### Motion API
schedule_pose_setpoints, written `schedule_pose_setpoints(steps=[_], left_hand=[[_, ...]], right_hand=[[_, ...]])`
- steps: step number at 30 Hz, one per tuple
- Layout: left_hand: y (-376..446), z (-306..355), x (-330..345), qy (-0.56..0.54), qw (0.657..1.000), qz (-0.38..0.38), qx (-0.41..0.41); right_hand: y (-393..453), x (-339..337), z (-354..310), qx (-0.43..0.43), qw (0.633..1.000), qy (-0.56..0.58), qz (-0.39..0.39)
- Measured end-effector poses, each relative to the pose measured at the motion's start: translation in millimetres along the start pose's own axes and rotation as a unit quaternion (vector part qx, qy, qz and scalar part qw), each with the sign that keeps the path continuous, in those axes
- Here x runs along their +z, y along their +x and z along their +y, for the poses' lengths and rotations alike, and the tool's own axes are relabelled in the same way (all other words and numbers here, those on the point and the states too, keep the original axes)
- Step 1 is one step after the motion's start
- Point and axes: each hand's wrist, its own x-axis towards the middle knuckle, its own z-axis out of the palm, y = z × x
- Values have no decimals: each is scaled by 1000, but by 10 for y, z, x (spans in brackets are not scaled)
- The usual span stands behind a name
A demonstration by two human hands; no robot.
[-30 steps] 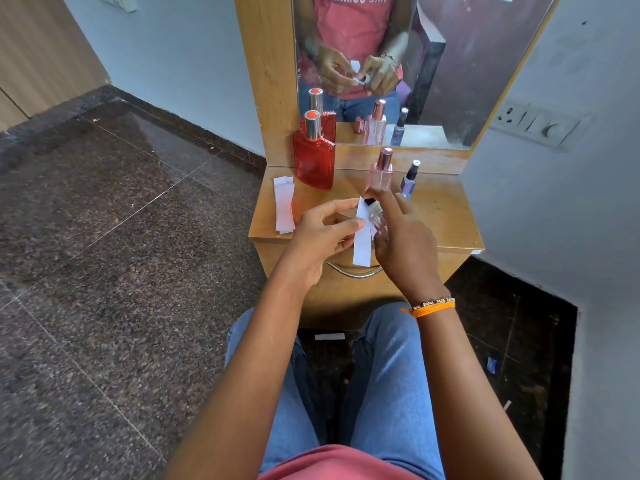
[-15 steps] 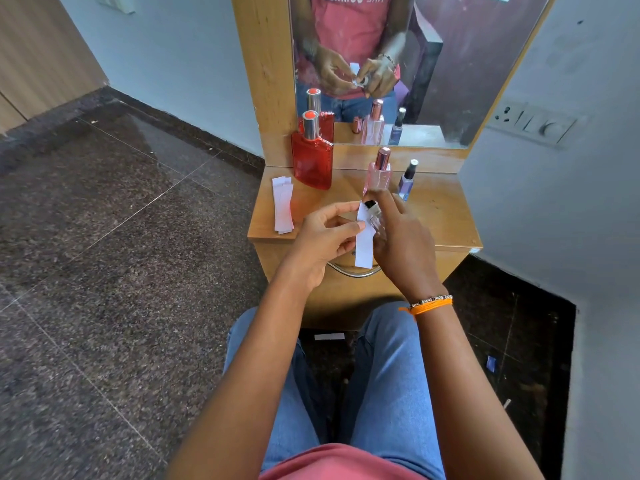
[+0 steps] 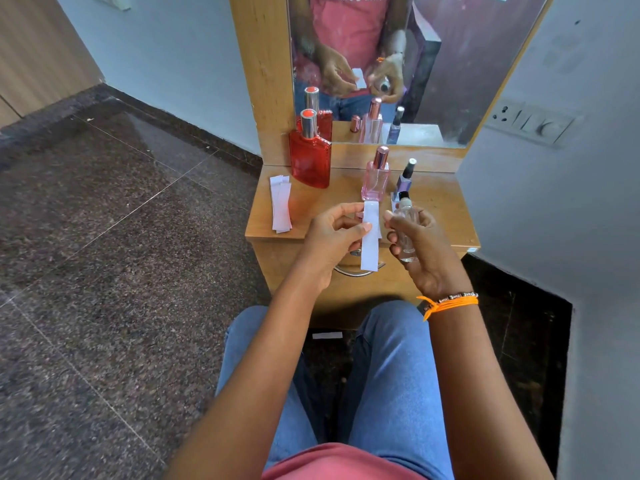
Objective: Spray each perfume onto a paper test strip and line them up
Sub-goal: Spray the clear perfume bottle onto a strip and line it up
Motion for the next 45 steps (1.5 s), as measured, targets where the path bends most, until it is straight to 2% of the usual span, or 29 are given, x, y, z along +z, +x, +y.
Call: schedule_pose_setpoints(steps=[5,10,16,20,26,32,36,45], left_hand=[[13,-9,64,90,995,19,35],[49,-51,121,111,993,17,38],[198,-131,124,184,977,79,78],[330,-172,122,251,957,115,92],[447,-258,119,319,932,137,105],[478,-281,106,342,926,131,96],[502,-274,106,347,926,122,83],[525,-263,156,341,931,113,65]], right_hand=[[23,-22,27,21,1000,5,0],[14,-66,16,13,1000,-5,12],[151,-280,-78,-30,992,-73,102],[374,-468,-153,-69,974,-151,152],[789,-545,-221,-101,942,-267,176],[982,-567,-170,-123,878,-409,215],[1019,-590,-157,-139,851,-459,213],[1023,-662,-144,-141,845,-476,198]])
